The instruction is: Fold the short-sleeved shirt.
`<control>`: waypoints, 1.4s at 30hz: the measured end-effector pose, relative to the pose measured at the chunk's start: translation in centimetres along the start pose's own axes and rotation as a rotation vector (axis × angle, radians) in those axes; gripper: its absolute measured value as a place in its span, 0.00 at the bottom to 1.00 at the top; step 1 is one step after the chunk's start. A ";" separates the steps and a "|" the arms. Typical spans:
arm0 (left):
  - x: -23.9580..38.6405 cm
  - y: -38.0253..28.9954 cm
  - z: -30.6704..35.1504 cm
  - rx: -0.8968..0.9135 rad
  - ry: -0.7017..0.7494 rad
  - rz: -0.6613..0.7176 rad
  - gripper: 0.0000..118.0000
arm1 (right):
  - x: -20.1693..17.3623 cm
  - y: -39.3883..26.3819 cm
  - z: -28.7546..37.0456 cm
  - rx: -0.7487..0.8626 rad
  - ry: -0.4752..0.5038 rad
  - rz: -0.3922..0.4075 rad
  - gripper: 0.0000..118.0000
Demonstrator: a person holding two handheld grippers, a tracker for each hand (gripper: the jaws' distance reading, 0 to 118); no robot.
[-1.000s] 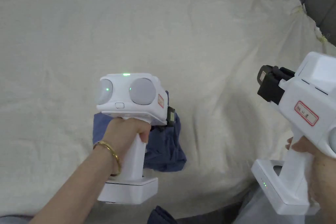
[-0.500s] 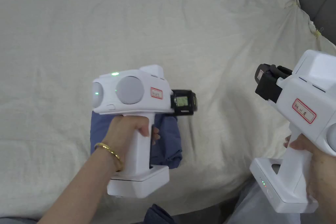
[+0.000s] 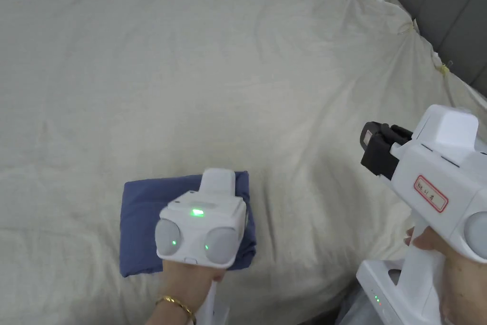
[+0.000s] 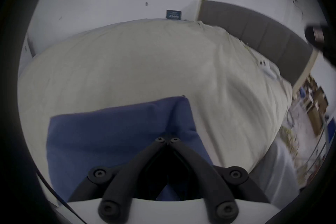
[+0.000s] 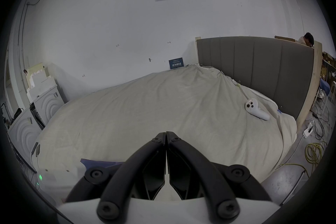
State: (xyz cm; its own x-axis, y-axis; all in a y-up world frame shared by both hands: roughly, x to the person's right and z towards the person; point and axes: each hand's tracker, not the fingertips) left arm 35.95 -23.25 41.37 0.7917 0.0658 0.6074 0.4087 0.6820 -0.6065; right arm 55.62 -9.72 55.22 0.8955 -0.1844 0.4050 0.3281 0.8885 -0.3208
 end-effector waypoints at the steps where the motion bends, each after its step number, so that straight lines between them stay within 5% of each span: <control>1: 0.8 -0.6 -0.5 -0.006 0.015 -0.070 0.00 | 0.1 -0.1 0.0 -0.004 -0.003 -0.001 0.00; 4: 2.7 -1.4 -1.1 0.041 0.093 -0.211 0.00 | 0.4 -0.5 0.2 -0.013 -0.010 -0.002 0.00; 8: 3.2 -0.7 -1.3 0.022 0.065 -0.197 0.00 | 0.6 -0.9 0.1 -0.029 -0.014 -0.005 0.00; 13: 0.9 2.2 1.7 0.069 -0.165 0.062 0.00 | 0.2 -0.6 0.1 -0.022 -0.005 0.005 0.00; 23: -8.5 5.4 13.1 0.523 0.165 0.142 0.00 | -6.5 -1.3 -1.0 0.059 0.107 0.096 0.00; 31: -12.3 1.4 16.0 0.470 0.301 0.162 0.00 | -15.8 -7.3 -6.6 -0.069 0.300 0.164 0.00; 42: -16.3 -1.1 16.4 0.385 0.330 0.274 0.00 | -18.4 -16.4 -11.0 -0.345 0.272 0.262 0.00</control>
State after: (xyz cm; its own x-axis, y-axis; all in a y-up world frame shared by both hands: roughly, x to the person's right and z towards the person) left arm 15.18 -13.12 40.53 0.9705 0.0884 0.2245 0.0231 0.8922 -0.4511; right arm 37.07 -25.51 43.63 0.9918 -0.1176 0.0504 0.1212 0.7377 -0.6641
